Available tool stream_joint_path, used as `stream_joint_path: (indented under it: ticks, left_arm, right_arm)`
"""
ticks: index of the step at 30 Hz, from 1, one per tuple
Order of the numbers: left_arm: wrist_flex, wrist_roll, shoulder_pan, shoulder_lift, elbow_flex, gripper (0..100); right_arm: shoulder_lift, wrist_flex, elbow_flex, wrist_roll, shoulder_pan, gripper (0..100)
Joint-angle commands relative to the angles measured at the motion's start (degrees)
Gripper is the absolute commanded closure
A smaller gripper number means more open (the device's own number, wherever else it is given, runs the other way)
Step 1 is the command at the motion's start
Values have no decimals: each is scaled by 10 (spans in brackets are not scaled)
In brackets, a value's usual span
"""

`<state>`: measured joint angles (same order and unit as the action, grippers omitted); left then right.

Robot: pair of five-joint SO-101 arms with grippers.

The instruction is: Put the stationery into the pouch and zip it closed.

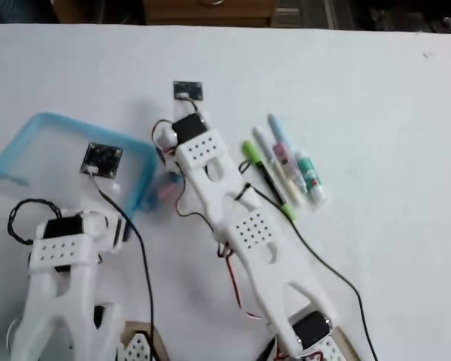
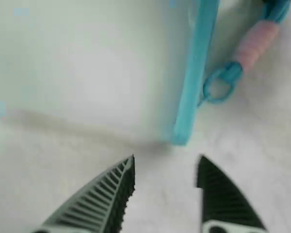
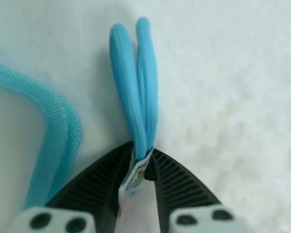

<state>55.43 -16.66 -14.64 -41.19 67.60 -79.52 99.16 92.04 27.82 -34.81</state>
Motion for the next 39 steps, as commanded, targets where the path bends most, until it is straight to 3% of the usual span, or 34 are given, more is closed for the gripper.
stream_joint_path:
  ticks: [1,4,7,13,24,31,35,39]
  left_arm:
    - [-8,9,-4,1,-23,699]
    - [-46,11,-7,1,-5,699]
    - [-32,12,-8,-5,-13,719]
    - [115,36,-47,-22,-171,744]
    - [299,65,-68,-251,-348,743]
    - [380,65,-73,-294,-431,692]
    - [382,109,-126,-293,-442,688]
    - [404,127,-145,-295,-455,688]
  right_arm:
    - [22,7,33,-1,12,981]
    - [53,18,34,-1,7,981]
    - [96,19,34,-1,8,981]
    - [248,19,34,3,4,981]
    - [502,15,34,3,-51,981]
    - [615,-83,34,-2,-118,982]
    - [649,-167,33,-6,-149,982]
    - [646,-192,26,-65,-173,982]
